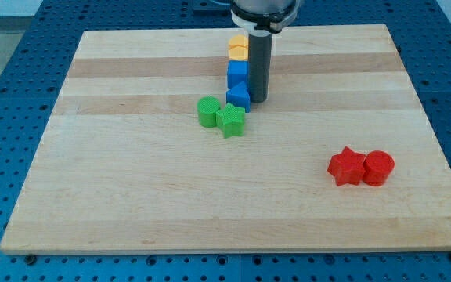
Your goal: Point your arm at the green star
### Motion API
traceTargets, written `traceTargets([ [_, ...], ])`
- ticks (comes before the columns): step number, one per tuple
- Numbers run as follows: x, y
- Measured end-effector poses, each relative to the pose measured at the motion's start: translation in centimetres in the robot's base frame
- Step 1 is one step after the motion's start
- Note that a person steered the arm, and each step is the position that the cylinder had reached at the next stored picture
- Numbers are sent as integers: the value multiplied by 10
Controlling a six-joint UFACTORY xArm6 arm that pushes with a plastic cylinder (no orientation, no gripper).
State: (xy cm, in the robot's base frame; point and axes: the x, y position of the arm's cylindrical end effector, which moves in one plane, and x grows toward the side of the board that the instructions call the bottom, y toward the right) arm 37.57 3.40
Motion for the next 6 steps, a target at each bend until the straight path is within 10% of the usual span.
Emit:
traceTargets([
  [6, 103, -34],
])
